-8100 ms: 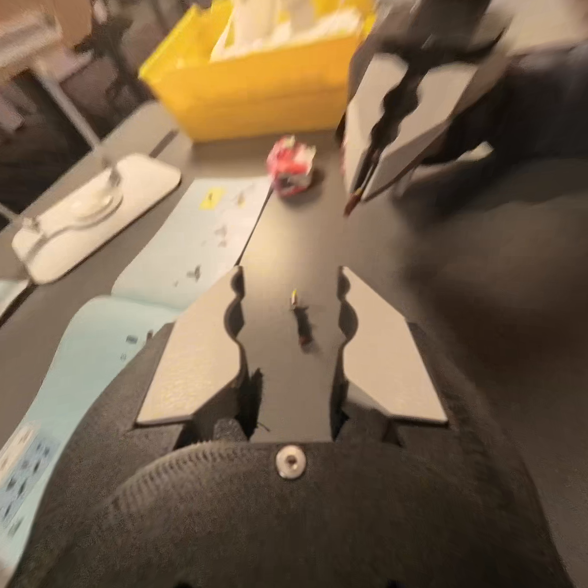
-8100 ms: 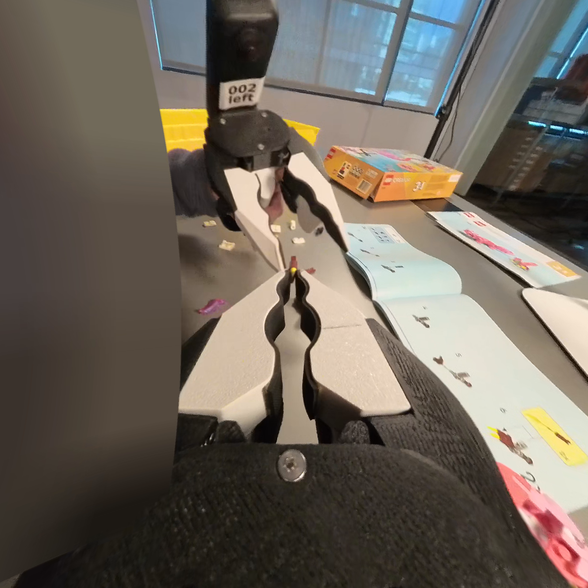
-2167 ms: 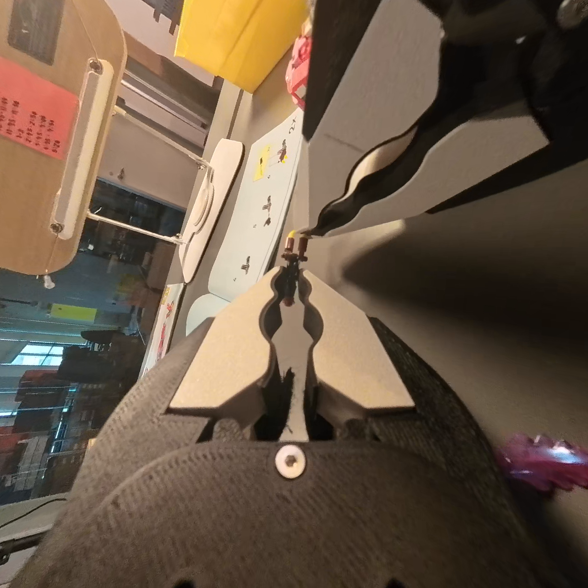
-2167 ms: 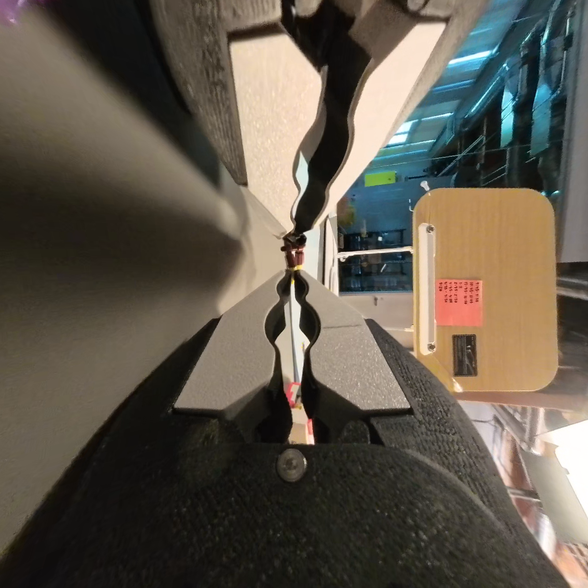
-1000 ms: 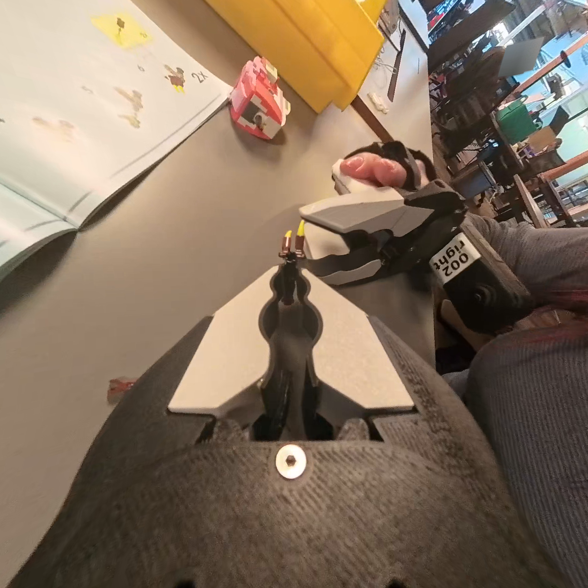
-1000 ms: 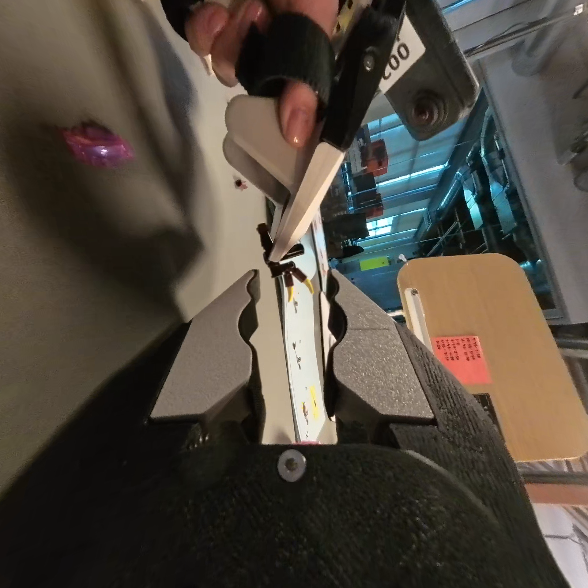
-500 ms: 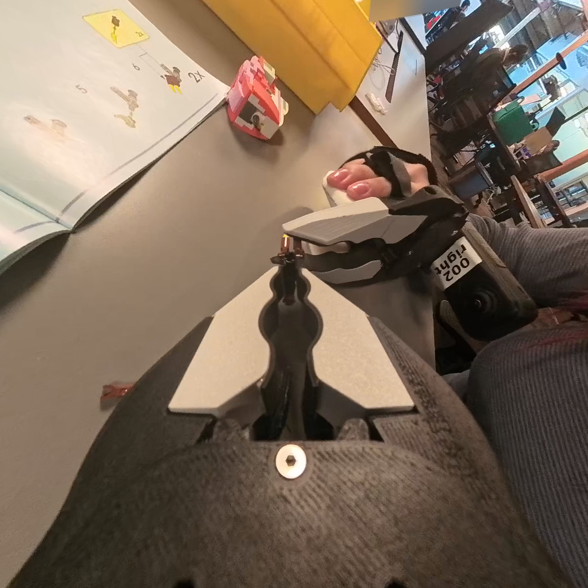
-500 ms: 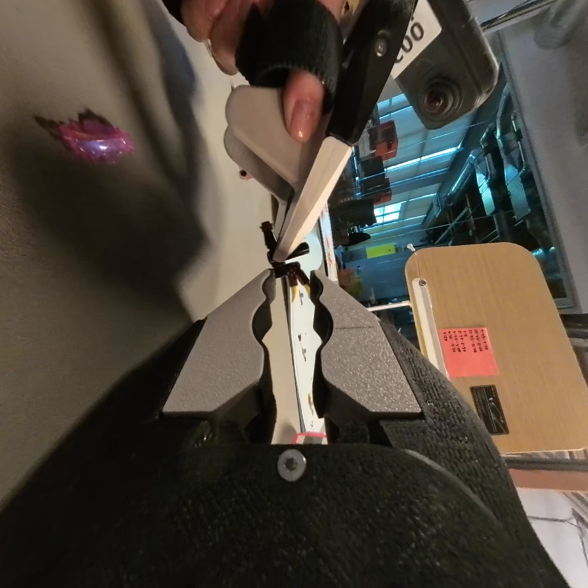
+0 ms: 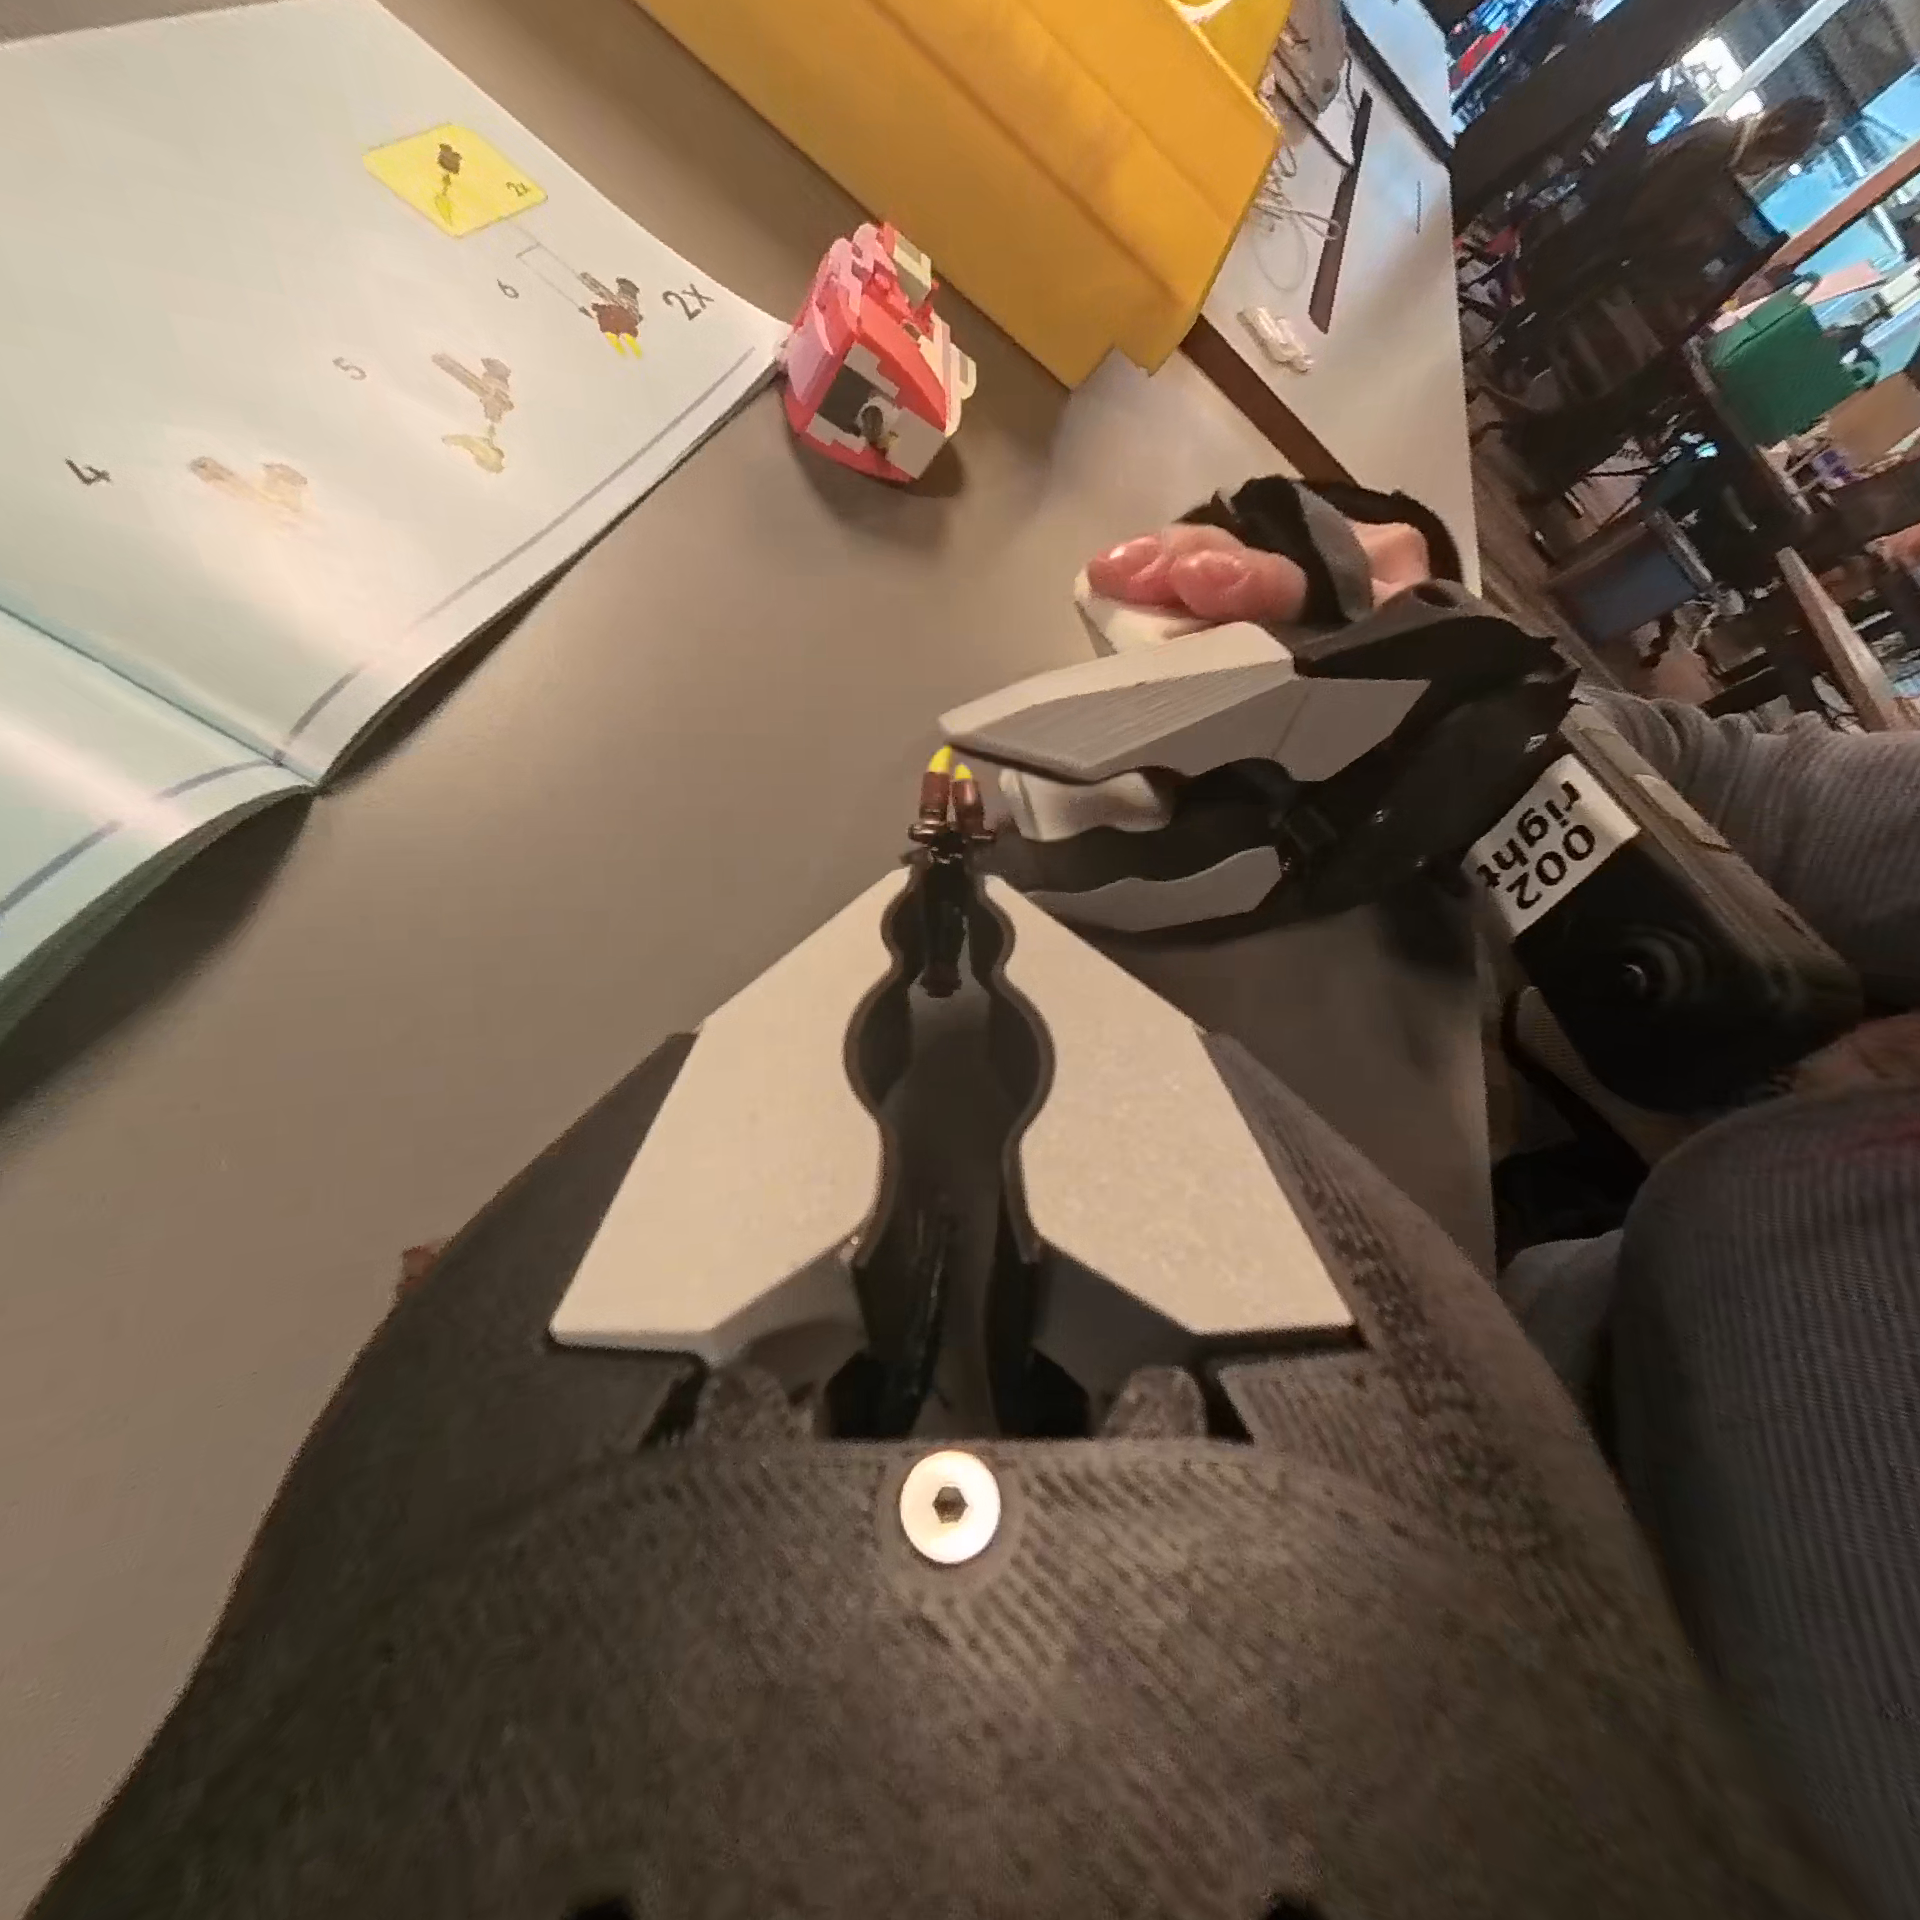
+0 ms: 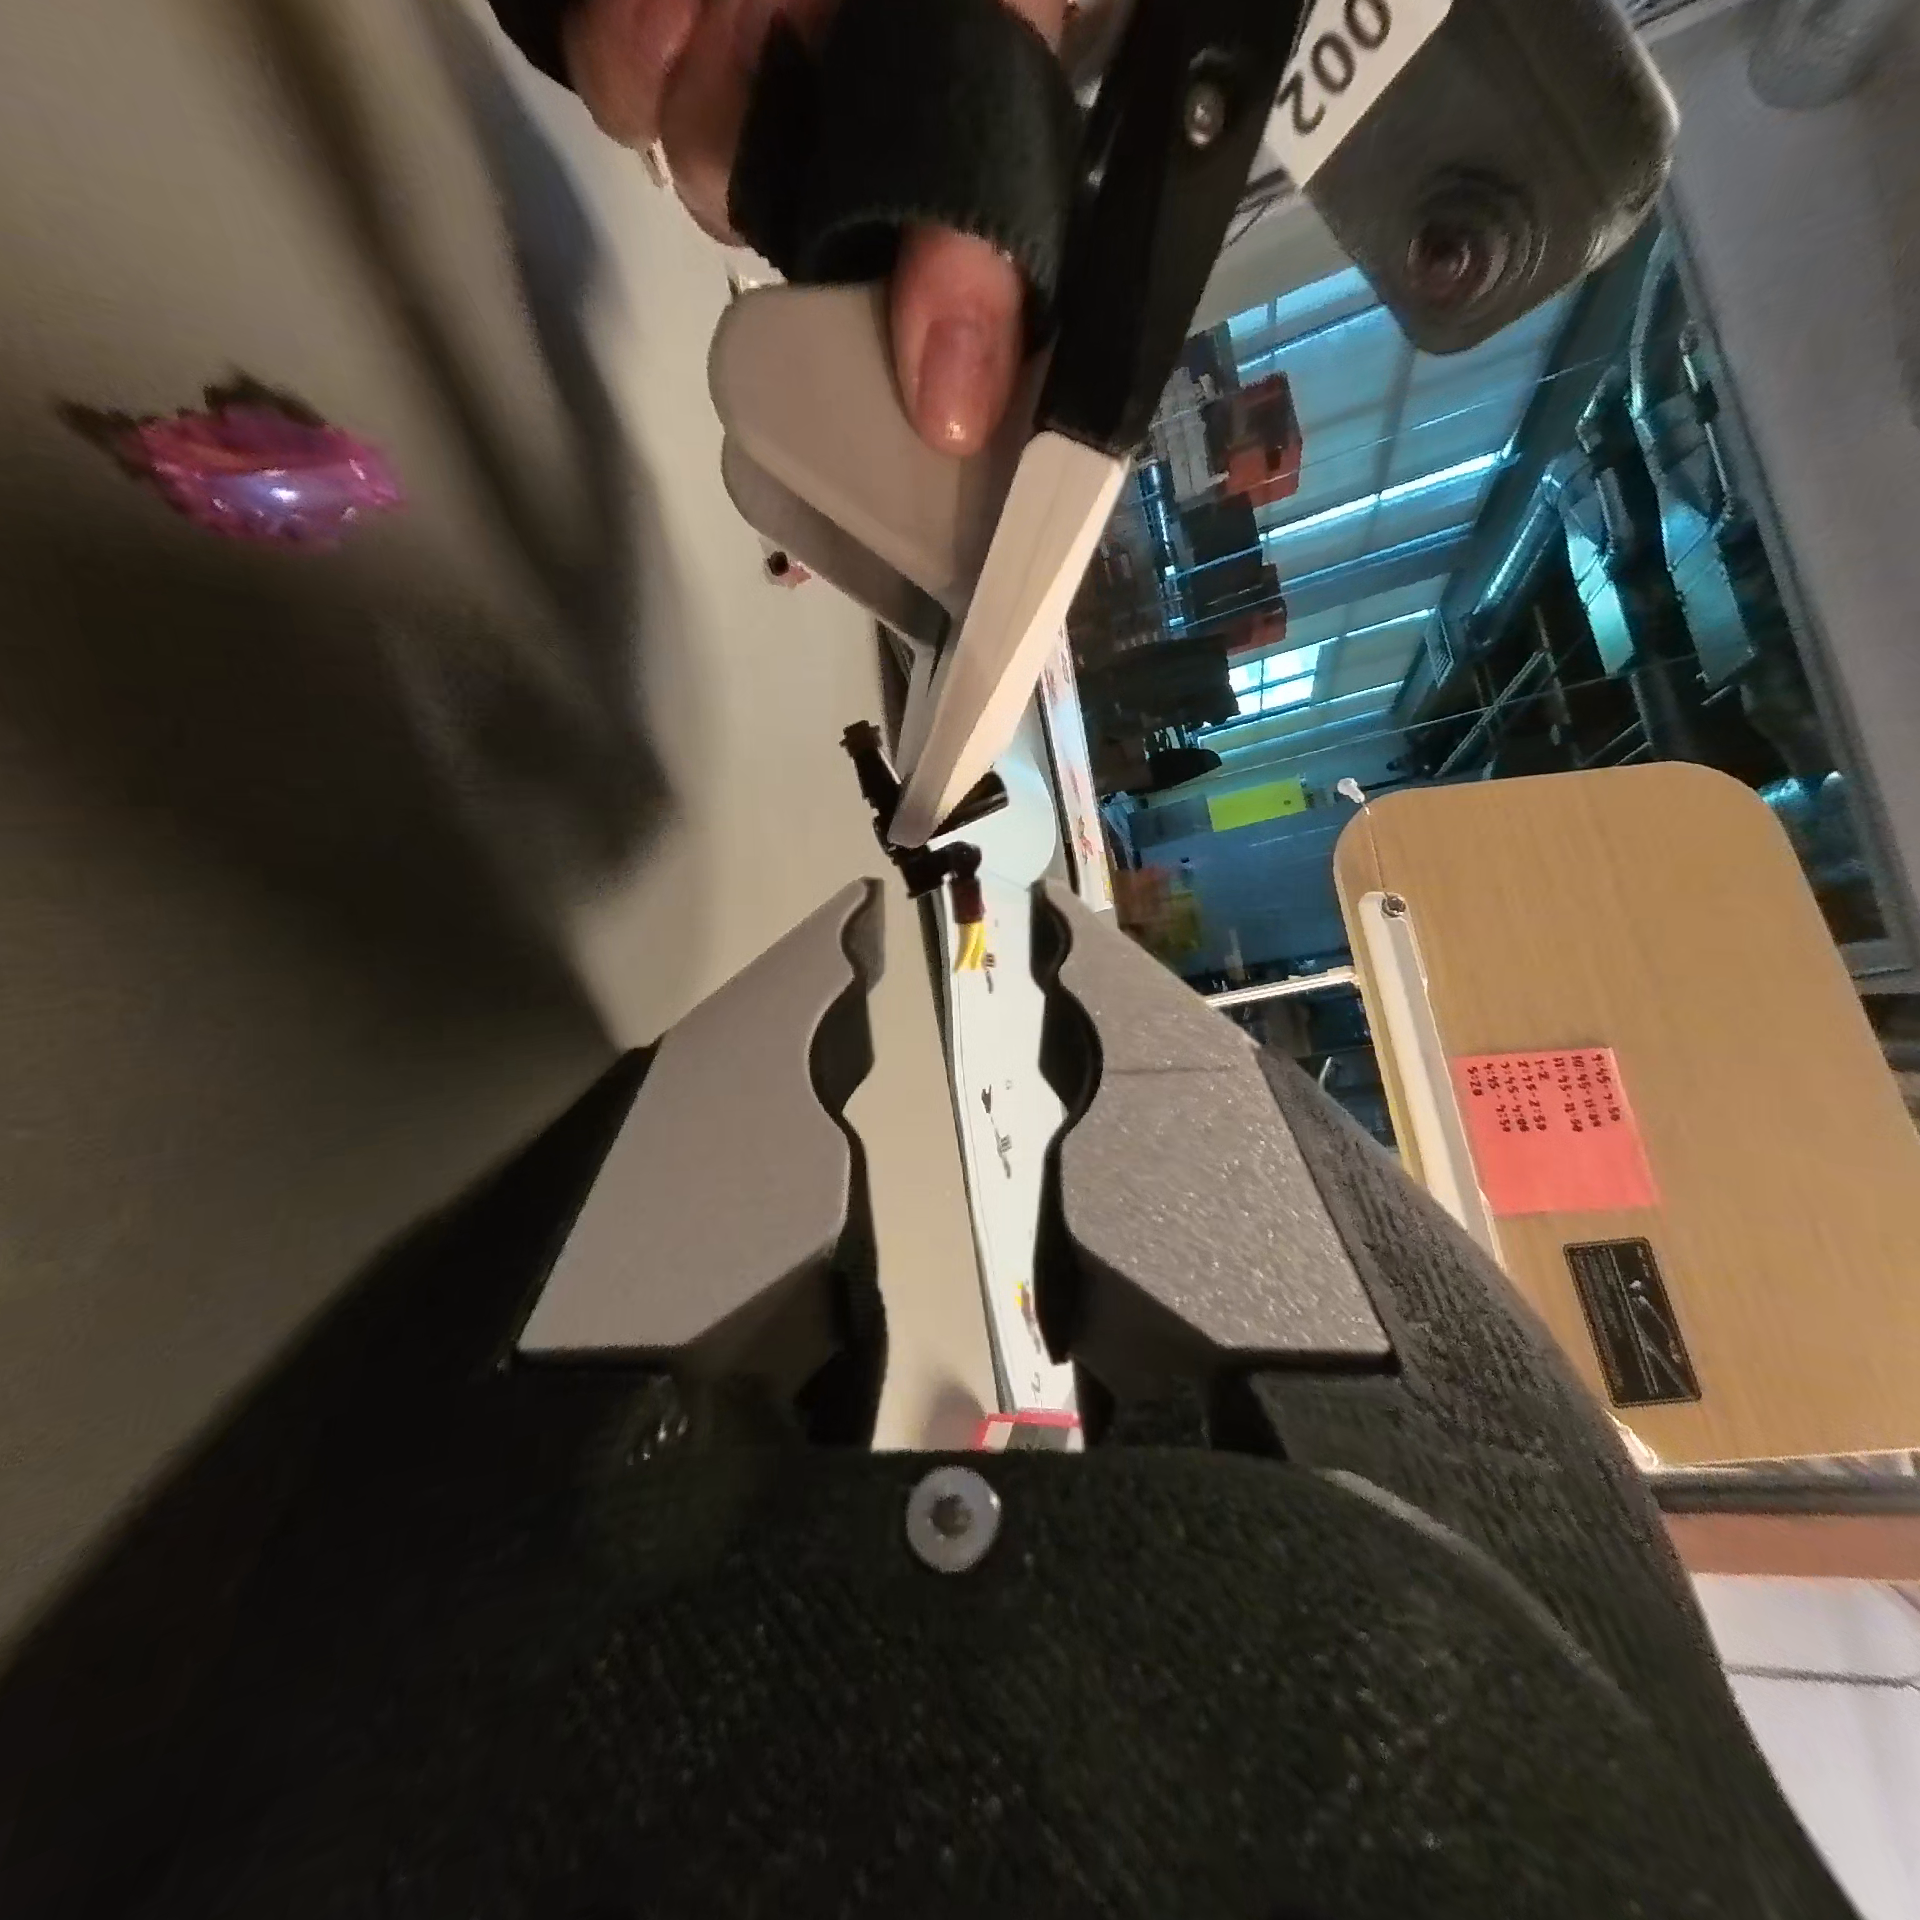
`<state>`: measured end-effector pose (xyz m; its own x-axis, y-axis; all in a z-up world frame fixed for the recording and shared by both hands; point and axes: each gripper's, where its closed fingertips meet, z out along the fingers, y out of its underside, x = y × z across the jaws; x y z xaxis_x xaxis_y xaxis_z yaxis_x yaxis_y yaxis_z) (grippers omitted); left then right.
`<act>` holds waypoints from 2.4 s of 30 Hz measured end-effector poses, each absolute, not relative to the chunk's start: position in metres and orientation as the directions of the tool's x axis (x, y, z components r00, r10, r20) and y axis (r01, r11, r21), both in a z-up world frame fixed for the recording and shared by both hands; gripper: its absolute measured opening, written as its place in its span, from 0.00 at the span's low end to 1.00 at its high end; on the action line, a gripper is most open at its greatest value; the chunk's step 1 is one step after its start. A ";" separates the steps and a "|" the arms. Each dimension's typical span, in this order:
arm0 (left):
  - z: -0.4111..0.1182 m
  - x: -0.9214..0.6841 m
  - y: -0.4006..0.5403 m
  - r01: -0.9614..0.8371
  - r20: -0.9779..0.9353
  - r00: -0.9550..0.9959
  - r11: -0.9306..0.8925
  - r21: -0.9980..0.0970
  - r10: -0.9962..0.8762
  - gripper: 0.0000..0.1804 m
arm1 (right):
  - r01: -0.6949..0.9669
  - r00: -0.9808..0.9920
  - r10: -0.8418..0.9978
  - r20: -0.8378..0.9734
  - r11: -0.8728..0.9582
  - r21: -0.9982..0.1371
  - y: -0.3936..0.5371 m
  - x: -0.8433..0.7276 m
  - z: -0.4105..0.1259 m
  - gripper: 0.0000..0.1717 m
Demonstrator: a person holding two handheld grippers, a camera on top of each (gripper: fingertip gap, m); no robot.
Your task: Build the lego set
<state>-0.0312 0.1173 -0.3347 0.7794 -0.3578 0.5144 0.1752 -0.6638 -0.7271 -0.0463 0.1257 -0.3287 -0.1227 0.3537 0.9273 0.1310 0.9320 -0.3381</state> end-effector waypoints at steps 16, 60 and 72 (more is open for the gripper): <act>-0.341 -0.034 0.118 0.104 0.436 0.824 -0.659 -0.745 -0.363 0.03 | 0.104 -0.158 0.279 0.947 0.959 -0.265 0.130 -0.040 -0.332 0.05; -0.347 -0.046 0.128 -0.091 0.107 0.957 -0.628 -0.773 -0.271 0.03 | 0.267 -0.117 0.061 0.991 0.963 -0.028 0.151 -0.048 -0.325 0.19; -0.350 -0.050 0.126 -0.113 0.093 0.955 -0.633 -0.766 -0.283 0.03 | 0.260 -0.133 0.131 0.982 0.961 -0.093 0.158 -0.045 -0.330 0.21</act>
